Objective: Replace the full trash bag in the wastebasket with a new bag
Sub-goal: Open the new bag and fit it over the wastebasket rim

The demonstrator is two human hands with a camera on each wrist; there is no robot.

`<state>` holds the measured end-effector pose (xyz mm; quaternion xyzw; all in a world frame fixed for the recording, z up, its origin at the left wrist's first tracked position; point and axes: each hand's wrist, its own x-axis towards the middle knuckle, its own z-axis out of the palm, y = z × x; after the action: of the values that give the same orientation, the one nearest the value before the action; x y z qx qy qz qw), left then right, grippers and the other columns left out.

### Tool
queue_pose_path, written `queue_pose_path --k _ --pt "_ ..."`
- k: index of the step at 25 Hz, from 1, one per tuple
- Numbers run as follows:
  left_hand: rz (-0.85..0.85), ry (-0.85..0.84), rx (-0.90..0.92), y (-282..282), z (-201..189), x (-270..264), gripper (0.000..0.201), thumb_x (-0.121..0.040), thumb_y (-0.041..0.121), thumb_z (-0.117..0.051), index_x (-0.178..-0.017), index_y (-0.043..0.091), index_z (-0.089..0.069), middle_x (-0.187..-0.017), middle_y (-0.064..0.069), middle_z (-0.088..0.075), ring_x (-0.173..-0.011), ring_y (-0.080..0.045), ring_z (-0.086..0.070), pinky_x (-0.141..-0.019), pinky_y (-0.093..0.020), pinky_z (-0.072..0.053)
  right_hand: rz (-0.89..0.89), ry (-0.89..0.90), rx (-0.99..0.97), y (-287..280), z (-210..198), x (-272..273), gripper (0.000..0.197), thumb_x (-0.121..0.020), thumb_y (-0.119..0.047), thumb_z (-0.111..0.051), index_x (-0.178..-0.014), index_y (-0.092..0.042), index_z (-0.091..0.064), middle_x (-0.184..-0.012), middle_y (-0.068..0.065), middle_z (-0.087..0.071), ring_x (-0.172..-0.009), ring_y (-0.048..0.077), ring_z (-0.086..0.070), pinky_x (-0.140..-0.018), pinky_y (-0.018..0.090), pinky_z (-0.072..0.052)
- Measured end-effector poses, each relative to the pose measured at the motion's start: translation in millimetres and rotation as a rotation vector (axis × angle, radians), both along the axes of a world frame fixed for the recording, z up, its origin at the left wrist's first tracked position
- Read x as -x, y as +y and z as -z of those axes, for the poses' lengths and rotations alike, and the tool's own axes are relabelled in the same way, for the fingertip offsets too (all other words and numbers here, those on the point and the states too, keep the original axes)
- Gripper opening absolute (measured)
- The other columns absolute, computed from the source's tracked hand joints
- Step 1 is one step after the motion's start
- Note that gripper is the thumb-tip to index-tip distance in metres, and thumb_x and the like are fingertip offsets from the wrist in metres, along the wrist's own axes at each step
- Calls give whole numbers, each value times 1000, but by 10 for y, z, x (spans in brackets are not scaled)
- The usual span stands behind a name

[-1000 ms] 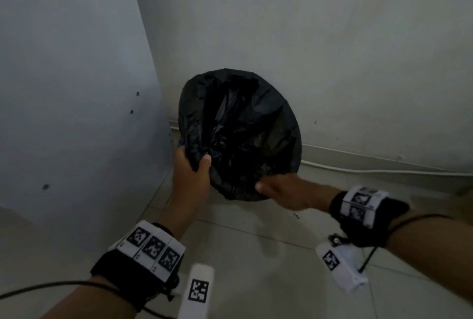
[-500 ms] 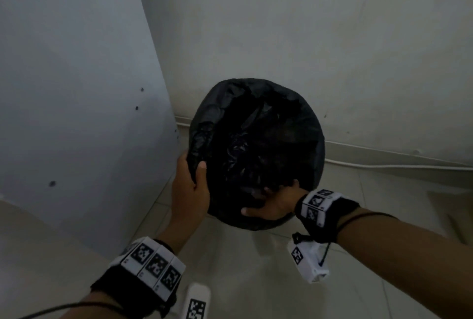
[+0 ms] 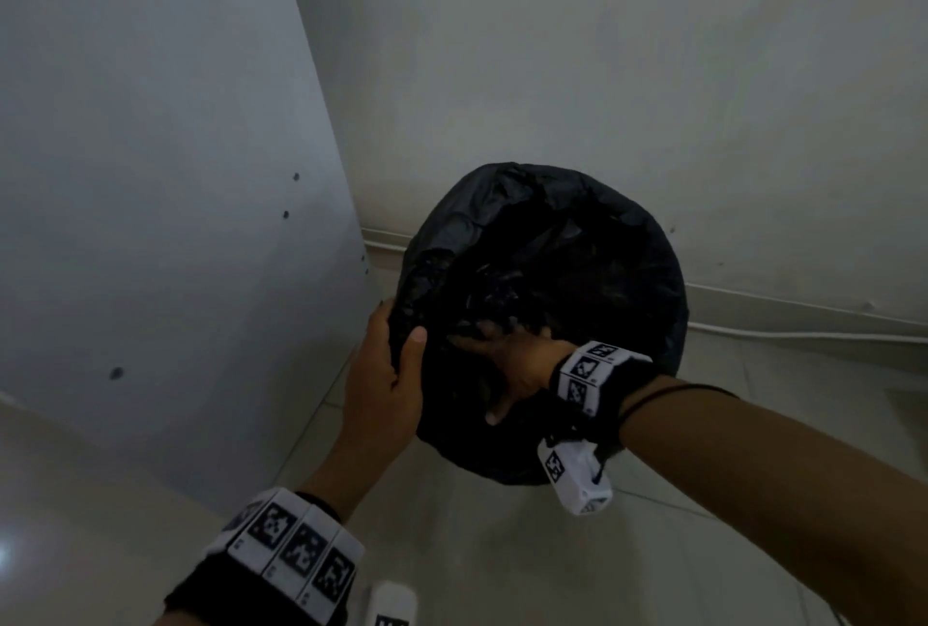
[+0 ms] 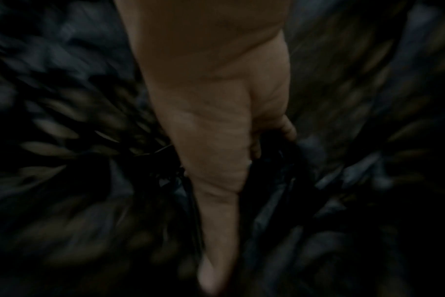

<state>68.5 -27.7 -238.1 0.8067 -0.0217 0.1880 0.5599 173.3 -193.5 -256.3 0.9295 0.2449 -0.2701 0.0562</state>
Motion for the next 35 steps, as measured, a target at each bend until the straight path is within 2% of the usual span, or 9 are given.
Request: queue_pose_path --k 5,10,15,19,22,25,27,31,35 --pt "4 -22 -67 87 14 -11 52 -95 45 -41 -138 16 -44 -127 0 -60 -118 -14 -57 -96 -45 -51 -80 -20 86 225 92 -210 129 -56 -68 -78 -147 -48 11 -162 2 5 -146 41 -4 -111 68 -14" --pt "-119 13 6 154 -50 -35 42 -95 41 -44 -130 18 -45 -106 18 -59 -98 4 -59 -84 -36 -55 44 -50 -149 257 -43 98 59 -95 -49 -45 -148 -31 -28 -156 8 -29 -137 34 -37 -112 53 -29" --pt "-194 59 130 130 -113 -58 23 -101 32 -44 -122 24 -46 -108 6 -59 -101 -11 -61 -87 -37 -54 112 1 47 -66 -334 543 59 -99 -53 -27 -137 -12 -47 -145 14 -45 -132 33 -40 -112 48 -22" --pt "-306 90 227 -22 -157 35 25 -102 27 -43 -123 15 -44 -111 -3 -57 -98 -18 -59 -80 -29 -52 237 -136 -832 -188 -665 1126 31 -97 -43 -47 -100 -16 -63 -97 -1 -62 -88 11 -58 -83 32 -45" --pt "-405 157 335 -128 -195 57 36 -102 28 -42 -133 10 -39 -119 -7 -55 -101 -20 -56 -79 -25 -47 771 427 -1390 -53 -746 1768 29 -97 -34 -53 -86 -8 -63 -75 1 -61 -67 9 -57 -65 27 -49" --pt "-453 166 401 -321 -225 117 39 -101 29 -42 -135 10 -37 -126 -10 -53 -108 -26 -55 -91 -35 -47 1240 825 -1594 52 -584 1871 31 -98 -33 -51 -111 -7 -58 -102 7 -66 -90 18 -65 -76 32 -56" --pt "-467 164 420 -458 -233 163 38 -101 30 -42 -133 11 -37 -125 -9 -53 -106 -25 -55 -89 -34 -46 1339 763 -1738 118 -547 1806 32 -100 -33 -45 -123 -11 -51 -111 8 -61 -95 19 -64 -75 33 -56" --pt "-478 173 445 -571 -275 227 38 -102 28 -42 -133 7 -38 -124 -14 -53 -105 -28 -55 -81 -29 -40 1461 491 -1901 70 -482 1683 39 -104 -37 -33 -122 -8 -52 -91 6 -60 -70 13 -61 -59 29 -56" --pt "-483 200 471 -531 -288 272 39 -102 29 -41 -135 8 -37 -128 -11 -51 -105 -22 -52 -84 -27 -38 1543 333 -1922 -158 -482 1566 32 -103 -38 -34 -108 -20 -60 -103 2 -64 -79 13 -62 -54 22 -54"
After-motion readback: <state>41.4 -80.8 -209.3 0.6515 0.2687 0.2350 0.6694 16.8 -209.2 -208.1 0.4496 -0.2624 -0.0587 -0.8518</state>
